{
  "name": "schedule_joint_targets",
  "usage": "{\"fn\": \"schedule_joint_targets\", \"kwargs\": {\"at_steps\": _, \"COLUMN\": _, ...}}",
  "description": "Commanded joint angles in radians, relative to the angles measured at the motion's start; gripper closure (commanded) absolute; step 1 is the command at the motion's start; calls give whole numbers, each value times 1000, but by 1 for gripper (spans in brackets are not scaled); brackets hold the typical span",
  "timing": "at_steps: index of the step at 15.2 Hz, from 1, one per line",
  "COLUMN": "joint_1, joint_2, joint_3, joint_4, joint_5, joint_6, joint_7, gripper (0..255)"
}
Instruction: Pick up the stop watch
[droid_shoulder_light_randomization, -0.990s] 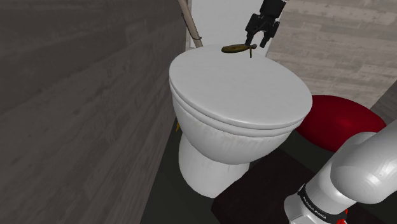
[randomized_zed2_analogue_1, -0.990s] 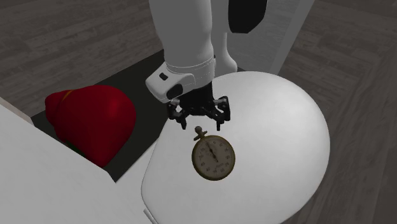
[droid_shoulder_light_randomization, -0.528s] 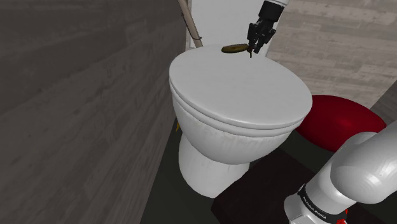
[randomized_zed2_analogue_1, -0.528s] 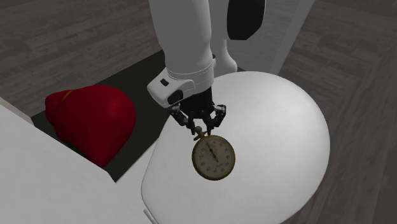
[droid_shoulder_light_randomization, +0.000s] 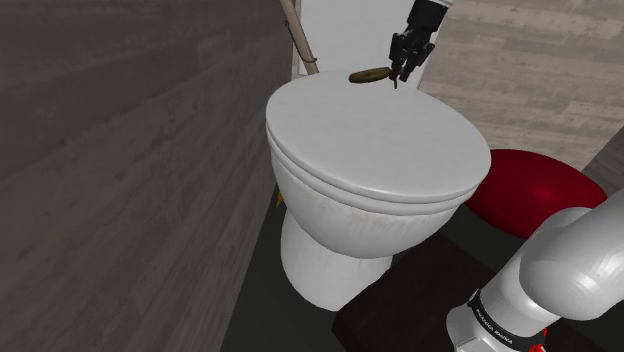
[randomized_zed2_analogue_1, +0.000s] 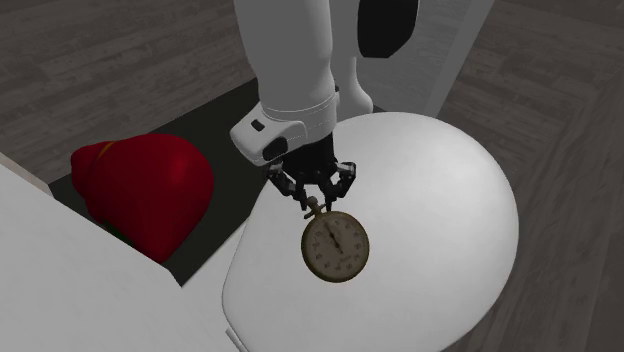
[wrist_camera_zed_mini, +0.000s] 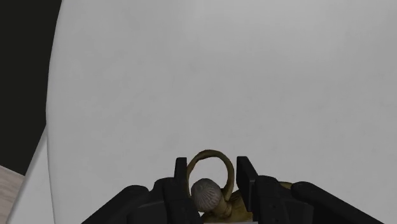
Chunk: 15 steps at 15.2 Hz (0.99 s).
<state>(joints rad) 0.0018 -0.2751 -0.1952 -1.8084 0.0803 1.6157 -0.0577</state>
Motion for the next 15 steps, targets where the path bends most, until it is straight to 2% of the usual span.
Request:
{"fn": "schedule_joint_targets", "kwargs": {"at_steps": 1, "joint_1": 1, "joint_2": 8, "joint_3": -1, "joint_4": 33, "joint_5": 1, "joint_6": -25, "joint_7": 2, "gripper": 255}}
{"fn": "schedule_joint_targets", "kwargs": {"at_steps": 13, "joint_1": 3, "joint_2": 82, "joint_3": -9, "joint_4": 280, "joint_5": 16, "joint_6": -199, "joint_7": 10, "gripper": 255}}
{"fn": "schedule_joint_targets", "kwargs": {"at_steps": 15, "joint_1": 3, "joint_2": 83, "joint_3": -9, "joint_4": 283, "joint_5": 16, "joint_6": -201, "joint_7": 10, "gripper": 255}}
